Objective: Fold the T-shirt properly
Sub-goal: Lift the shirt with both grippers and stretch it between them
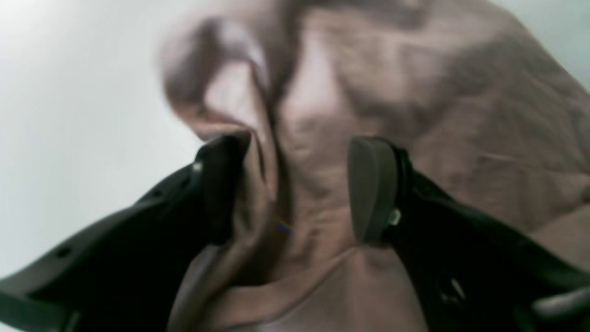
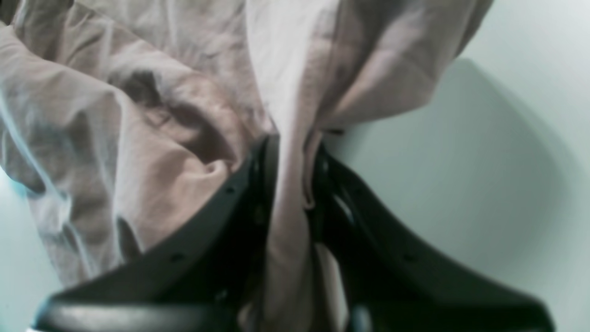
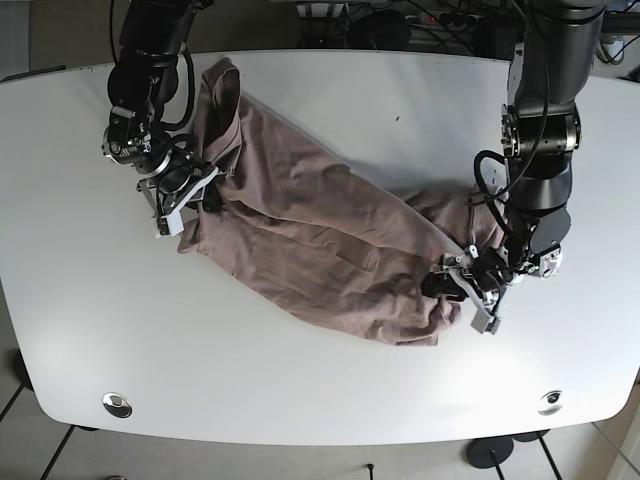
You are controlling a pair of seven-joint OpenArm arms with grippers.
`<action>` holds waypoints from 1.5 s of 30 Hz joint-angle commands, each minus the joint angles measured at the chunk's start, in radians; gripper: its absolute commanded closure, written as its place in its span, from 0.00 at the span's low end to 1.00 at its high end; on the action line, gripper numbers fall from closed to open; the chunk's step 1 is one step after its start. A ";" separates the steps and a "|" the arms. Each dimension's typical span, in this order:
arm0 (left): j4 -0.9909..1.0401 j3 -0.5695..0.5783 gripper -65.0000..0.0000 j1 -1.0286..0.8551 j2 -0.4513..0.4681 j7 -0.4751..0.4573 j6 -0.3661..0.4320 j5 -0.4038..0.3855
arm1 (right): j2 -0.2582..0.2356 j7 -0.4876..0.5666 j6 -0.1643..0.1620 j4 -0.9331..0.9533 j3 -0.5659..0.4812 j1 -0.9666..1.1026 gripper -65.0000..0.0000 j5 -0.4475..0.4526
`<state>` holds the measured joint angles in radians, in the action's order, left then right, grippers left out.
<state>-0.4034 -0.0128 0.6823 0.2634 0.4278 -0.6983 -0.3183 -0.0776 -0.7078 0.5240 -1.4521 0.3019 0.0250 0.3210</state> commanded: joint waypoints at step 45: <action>-1.153 -0.327 1.00 0.193 0.093 0.526 0.000 0.054 | -0.156 -0.341 0.098 -0.370 -0.002 -0.755 0.96 0.020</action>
<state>-1.5448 -0.3321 0.8383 0.3359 0.9497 -0.7204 -0.3119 -0.2195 -1.0416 0.6407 -1.8126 0.2882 -0.6991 0.3901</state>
